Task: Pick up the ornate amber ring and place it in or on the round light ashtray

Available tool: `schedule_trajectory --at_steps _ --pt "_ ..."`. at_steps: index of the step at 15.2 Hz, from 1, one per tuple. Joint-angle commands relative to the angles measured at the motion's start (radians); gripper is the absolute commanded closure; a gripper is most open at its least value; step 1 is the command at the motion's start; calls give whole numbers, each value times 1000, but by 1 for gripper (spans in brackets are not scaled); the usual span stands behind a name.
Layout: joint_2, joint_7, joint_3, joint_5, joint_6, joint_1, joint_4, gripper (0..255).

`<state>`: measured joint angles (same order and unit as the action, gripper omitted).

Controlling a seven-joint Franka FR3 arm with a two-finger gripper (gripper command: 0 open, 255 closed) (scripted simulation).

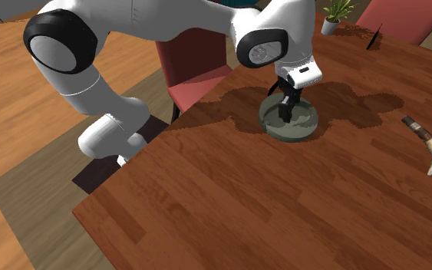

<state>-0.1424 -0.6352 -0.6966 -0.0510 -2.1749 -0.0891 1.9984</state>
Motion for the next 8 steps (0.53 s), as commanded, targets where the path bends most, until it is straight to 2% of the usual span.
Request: schedule_trajectory --at_steps 1,5,8 --pt "0 0 0 0 0 0 0 0" --pt "-64 34 20 50 116 9 -66 0" --pt "-64 34 21 50 116 9 -66 0"
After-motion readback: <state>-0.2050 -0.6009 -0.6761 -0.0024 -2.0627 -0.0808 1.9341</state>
